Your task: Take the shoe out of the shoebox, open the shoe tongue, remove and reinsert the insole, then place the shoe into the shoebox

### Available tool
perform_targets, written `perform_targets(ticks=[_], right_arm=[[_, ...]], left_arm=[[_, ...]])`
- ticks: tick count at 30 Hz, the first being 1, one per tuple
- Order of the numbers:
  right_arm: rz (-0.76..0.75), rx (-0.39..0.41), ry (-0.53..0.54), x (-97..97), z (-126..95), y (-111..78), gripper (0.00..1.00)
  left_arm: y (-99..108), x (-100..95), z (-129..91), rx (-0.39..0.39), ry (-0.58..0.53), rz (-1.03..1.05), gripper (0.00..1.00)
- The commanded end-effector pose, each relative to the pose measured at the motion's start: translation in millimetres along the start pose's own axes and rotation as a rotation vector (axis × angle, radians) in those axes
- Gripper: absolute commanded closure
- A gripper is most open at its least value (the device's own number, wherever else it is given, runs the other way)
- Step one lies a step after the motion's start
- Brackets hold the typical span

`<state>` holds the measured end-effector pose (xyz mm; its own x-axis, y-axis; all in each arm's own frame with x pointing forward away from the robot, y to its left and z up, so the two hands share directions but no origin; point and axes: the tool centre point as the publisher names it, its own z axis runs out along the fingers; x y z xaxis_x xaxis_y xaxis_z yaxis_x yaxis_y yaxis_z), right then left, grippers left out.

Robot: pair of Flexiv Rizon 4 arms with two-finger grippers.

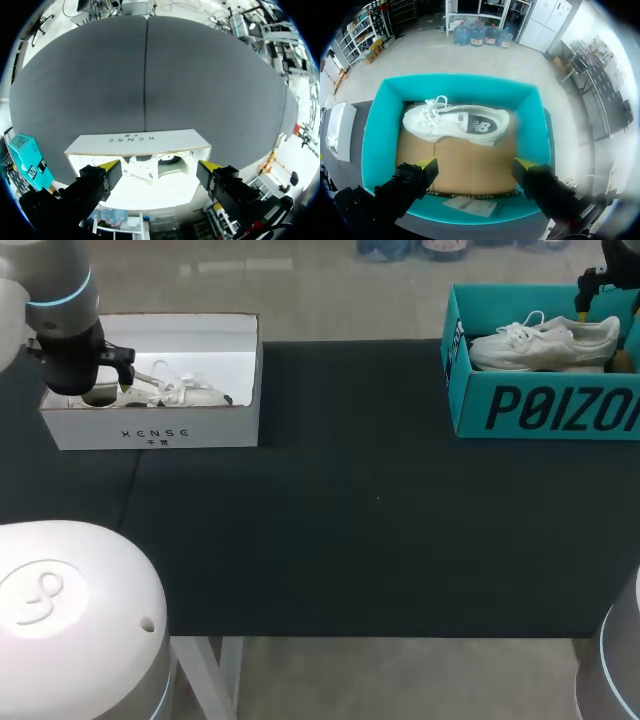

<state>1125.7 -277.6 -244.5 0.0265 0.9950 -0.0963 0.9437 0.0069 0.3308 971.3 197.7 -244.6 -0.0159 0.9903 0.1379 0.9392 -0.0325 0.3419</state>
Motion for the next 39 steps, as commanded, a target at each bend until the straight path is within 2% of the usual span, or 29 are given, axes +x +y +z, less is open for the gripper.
perform_targets(ticks=[1, 9, 19, 39], right_arm=[[0.017, 0.122, 0.028, -20.3, 40, 43.5, 0.0], [0.023, 0.164, 0.026, -48.8, 79, 54.8, 0.0], [0.012, 0.188, 0.029, -62.1, 109, 58.1, 0.0], [-0.013, 0.221, 0.034, -70.4, 131, 46.2, 0.0]], left_arm=[[-1, 0.4, -1, -0.001, 0.002, 0.001, 0.0], [-1, 0.4, -1, -0.001, 0.002, 0.001, 0.0], [-1, 0.4, -1, -0.001, 0.002, 0.001, 0.0], [-1, 0.4, -1, -0.001, 0.002, 0.001, 0.0]])
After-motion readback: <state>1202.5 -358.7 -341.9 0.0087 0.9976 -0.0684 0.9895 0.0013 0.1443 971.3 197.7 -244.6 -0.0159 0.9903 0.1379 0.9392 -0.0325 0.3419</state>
